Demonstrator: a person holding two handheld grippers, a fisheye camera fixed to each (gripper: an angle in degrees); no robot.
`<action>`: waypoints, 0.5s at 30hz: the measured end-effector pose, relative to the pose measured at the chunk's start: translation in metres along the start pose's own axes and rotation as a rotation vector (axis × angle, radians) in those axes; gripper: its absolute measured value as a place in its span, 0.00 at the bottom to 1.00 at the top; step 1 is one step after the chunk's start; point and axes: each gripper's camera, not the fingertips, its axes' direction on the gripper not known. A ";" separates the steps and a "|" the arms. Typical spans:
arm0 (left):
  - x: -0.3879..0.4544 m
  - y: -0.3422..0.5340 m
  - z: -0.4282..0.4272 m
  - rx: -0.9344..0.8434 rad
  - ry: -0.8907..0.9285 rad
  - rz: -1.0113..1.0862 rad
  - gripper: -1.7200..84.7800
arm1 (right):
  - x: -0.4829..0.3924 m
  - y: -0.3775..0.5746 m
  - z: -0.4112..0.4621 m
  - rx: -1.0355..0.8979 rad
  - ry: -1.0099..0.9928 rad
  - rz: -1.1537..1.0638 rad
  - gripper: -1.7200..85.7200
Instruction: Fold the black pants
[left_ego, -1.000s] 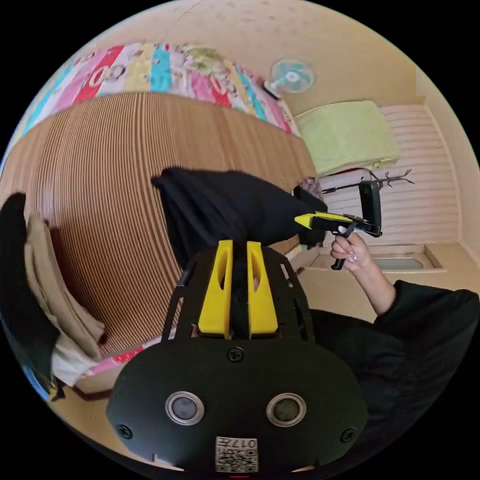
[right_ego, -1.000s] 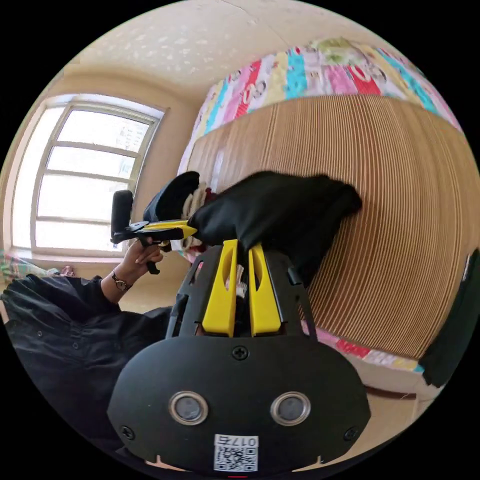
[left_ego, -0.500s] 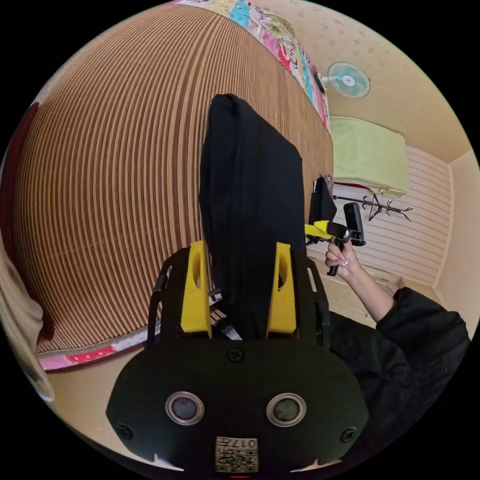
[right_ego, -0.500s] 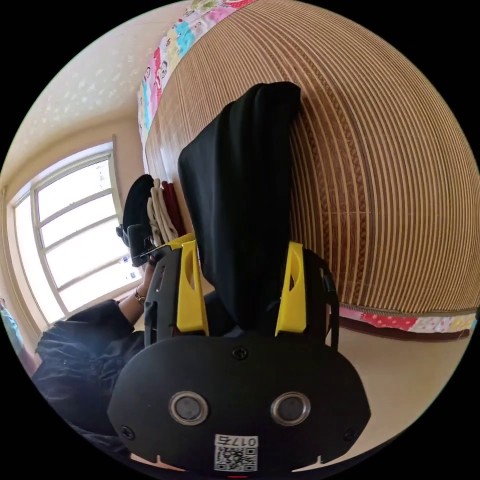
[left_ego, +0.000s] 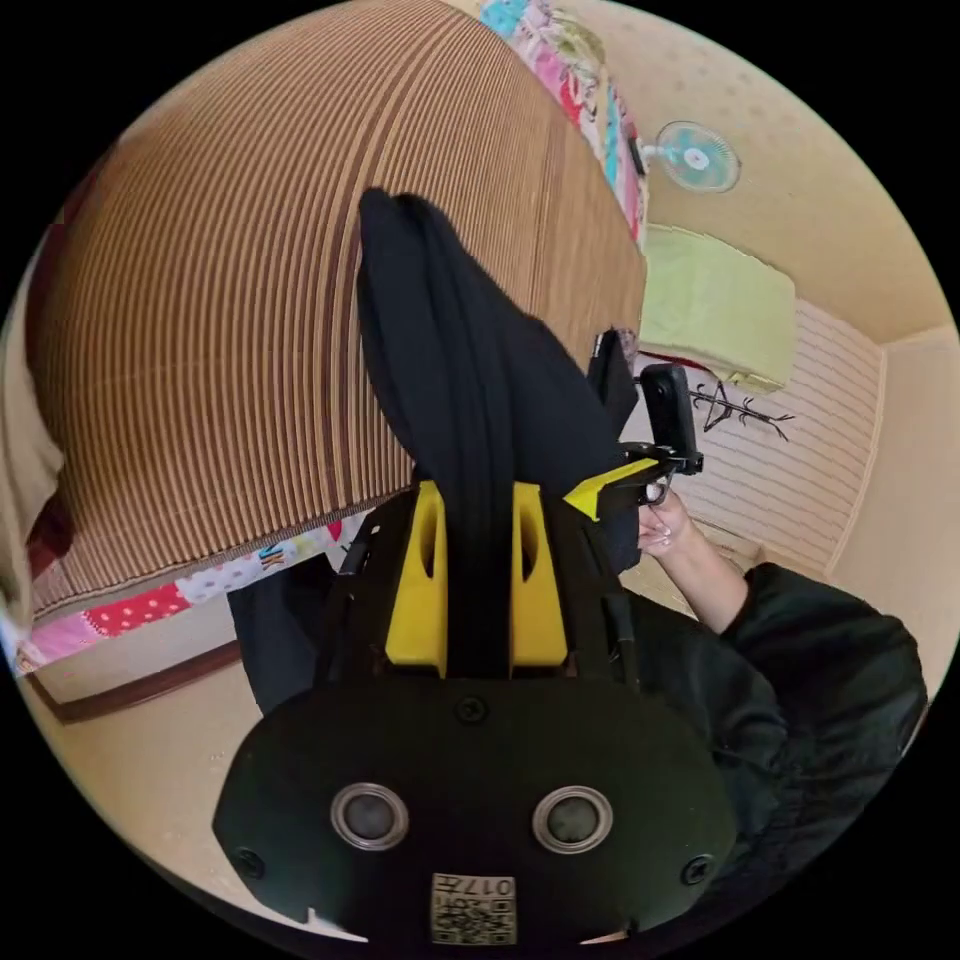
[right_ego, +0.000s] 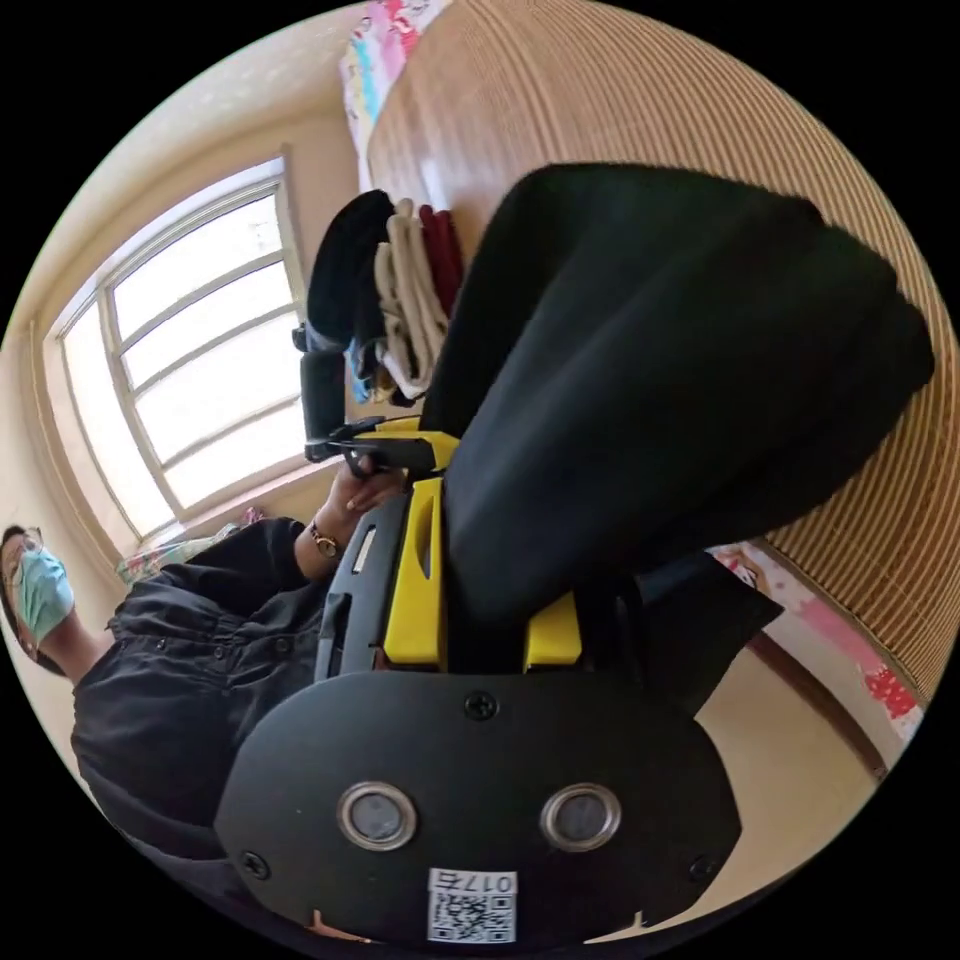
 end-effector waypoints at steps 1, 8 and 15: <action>0.006 0.017 -0.027 0.064 0.029 0.009 0.13 | -0.020 -0.010 0.006 0.011 -0.041 -0.047 0.13; 0.058 0.156 -0.200 0.500 -0.144 0.057 0.14 | -0.171 -0.094 0.108 -0.073 -0.056 -0.425 0.12; 0.060 0.287 -0.326 0.881 -0.419 0.009 0.15 | -0.325 -0.197 0.299 -0.067 0.070 -0.887 0.13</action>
